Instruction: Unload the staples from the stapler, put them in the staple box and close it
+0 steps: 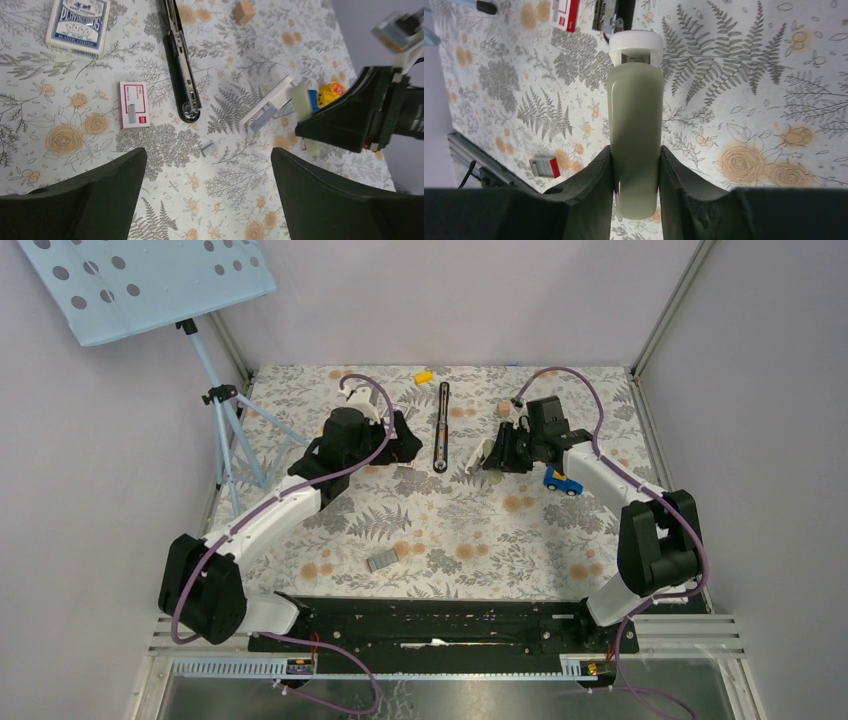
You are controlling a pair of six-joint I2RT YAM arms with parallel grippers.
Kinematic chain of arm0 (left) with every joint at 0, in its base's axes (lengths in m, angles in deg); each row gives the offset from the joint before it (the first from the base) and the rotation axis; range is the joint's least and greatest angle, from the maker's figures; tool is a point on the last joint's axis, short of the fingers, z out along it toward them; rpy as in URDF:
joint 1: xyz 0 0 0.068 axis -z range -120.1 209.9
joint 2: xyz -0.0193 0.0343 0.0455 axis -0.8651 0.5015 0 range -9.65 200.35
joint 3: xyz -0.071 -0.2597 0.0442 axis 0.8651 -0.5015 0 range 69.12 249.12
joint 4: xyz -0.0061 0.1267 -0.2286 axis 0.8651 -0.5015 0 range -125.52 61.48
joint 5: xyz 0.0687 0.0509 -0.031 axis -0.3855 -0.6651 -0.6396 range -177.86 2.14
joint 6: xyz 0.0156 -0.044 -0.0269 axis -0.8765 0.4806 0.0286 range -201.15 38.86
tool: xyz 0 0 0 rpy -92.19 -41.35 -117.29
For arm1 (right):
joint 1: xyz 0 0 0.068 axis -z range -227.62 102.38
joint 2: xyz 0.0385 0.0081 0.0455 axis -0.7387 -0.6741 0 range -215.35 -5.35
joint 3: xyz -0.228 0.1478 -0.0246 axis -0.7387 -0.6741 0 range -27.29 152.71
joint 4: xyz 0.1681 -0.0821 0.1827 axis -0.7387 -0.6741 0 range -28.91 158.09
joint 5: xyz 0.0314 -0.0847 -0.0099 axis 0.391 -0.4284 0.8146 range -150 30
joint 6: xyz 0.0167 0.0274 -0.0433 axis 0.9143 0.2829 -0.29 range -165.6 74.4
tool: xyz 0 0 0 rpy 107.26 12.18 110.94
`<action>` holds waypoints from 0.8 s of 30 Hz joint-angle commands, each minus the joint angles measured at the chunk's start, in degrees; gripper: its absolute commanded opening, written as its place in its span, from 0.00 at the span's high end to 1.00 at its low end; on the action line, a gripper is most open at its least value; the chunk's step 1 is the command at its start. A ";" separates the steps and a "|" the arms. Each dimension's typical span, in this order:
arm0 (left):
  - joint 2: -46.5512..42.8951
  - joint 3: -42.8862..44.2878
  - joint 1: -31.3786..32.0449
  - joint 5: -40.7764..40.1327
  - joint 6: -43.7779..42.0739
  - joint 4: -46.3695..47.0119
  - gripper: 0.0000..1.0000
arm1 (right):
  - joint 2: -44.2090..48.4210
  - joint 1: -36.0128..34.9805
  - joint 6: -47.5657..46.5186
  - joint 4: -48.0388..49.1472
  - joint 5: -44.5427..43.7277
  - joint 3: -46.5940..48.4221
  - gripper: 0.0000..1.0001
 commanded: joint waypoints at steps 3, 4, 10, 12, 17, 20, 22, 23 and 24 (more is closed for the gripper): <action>-2.99 -0.67 -4.88 3.75 4.11 7.74 0.01 | 4.87 -0.12 -0.33 5.40 5.28 -1.30 1.00; -3.04 -1.04 -6.03 5.95 4.71 9.35 0.01 | 5.11 -0.12 -0.56 5.41 5.57 -1.36 1.00; -4.73 -7.51 -7.89 10.28 3.27 22.41 0.01 | 5.77 -0.12 -2.12 6.22 12.67 -2.37 1.00; -3.19 -6.94 -7.49 13.66 -1.11 21.05 0.01 | 5.86 -0.11 -2.63 7.71 16.12 -3.14 1.00; -2.36 -9.41 -1.47 14.44 -13.18 23.37 0.01 | 6.57 -0.17 -3.54 10.93 23.03 -4.08 1.00; -2.59 -11.29 2.87 11.58 -19.86 25.84 0.02 | 6.94 -0.20 -3.21 12.71 26.29 -4.13 1.00; -2.11 -11.39 4.02 10.96 -21.51 26.05 0.06 | 7.24 -0.17 -2.70 13.82 27.09 -4.47 1.00; -1.79 -11.38 4.33 11.05 -22.05 26.08 0.08 | 7.36 -0.21 -2.35 14.64 27.56 -4.74 1.00; -1.43 -11.38 4.60 11.17 -22.56 26.00 0.11 | 7.59 -0.21 -2.02 15.44 28.13 -5.11 1.00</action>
